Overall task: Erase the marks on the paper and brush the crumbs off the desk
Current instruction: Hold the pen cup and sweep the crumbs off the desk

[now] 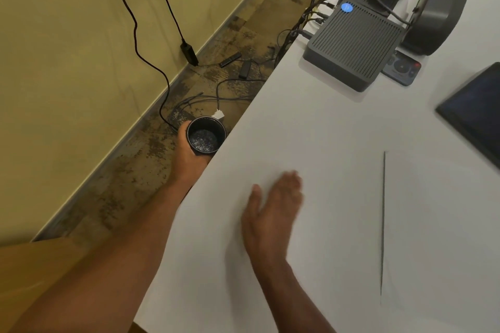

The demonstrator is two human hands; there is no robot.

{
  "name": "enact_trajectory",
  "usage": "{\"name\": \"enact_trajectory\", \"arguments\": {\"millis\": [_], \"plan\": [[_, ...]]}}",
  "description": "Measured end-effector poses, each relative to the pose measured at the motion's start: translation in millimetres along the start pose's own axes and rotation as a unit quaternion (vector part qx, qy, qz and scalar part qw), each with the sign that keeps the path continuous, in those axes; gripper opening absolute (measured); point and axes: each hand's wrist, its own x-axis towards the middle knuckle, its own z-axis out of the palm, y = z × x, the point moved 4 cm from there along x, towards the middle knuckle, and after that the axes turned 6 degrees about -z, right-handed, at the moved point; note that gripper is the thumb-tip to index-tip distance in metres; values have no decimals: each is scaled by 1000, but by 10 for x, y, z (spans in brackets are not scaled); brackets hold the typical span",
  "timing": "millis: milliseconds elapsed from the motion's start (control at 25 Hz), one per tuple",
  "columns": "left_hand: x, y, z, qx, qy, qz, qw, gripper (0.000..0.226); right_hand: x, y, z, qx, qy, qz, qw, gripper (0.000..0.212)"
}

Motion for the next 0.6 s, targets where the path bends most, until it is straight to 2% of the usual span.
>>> {"name": "enact_trajectory", "arguments": {"millis": [80,160,240,320,360,440,480,520,560,600], "plan": [[-4,16,21,0,-2,1,1000,100,-68,185,25,-86,-8,77,993,76],[5,16,15,-9,0,-2,1000,101,-38,-75,216,-67,-63,13,996,74],[4,2,-7,0,2,4,1000,100,33,-485,409,21,-143,-94,985,66],[-7,9,-10,3,-1,14,1000,96,81,-653,402,68,-145,-141,977,62],[-12,16,-9,0,-2,13,1000,95,71,-611,340,53,-103,-120,986,63],[-26,27,-8,-3,-1,-1,1000,94,-9,-351,226,-19,-21,9,1000,73],[-35,38,1,-4,-4,-2,1000,94,-66,-239,216,-52,-20,77,995,78],[-30,24,5,-6,-8,-2,1000,95,-99,-213,248,-65,-37,101,992,80],[-18,10,2,-8,-8,0,1000,97,-81,-271,311,-58,-63,71,994,79],[-5,-7,-7,-5,-6,3,1000,98,-34,-398,387,-32,-97,2,995,76]]}}
